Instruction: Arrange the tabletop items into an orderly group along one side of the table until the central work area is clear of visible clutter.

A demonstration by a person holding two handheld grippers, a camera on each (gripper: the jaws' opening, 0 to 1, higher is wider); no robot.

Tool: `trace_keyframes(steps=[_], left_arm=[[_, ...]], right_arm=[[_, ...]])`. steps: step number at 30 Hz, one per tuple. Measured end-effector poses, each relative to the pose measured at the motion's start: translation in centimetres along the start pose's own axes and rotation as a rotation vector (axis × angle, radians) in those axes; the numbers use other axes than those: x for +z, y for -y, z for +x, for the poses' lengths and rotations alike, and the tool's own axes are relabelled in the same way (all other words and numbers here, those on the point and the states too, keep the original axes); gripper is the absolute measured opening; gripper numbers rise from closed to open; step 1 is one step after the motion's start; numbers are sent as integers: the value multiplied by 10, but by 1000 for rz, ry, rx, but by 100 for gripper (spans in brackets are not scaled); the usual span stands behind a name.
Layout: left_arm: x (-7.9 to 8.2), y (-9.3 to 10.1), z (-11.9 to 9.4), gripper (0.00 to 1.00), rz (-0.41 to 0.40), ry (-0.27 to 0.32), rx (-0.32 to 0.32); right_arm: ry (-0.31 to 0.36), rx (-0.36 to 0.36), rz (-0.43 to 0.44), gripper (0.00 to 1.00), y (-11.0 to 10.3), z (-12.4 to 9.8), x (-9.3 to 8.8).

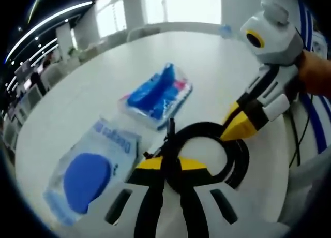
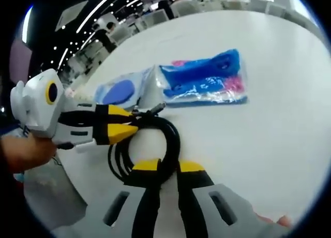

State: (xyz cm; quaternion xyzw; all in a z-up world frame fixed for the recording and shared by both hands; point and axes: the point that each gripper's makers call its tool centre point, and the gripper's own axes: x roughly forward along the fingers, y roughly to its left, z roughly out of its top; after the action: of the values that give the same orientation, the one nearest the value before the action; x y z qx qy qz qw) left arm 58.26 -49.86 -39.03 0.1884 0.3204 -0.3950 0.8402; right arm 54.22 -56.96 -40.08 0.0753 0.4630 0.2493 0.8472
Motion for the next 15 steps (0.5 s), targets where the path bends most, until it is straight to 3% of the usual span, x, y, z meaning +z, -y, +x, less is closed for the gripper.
trace_keyframes(steps=[15], left_arm=[[9,0,-5,13,-39,35,-4]], right_arm=[[1,-6,0,11,0,1,1]])
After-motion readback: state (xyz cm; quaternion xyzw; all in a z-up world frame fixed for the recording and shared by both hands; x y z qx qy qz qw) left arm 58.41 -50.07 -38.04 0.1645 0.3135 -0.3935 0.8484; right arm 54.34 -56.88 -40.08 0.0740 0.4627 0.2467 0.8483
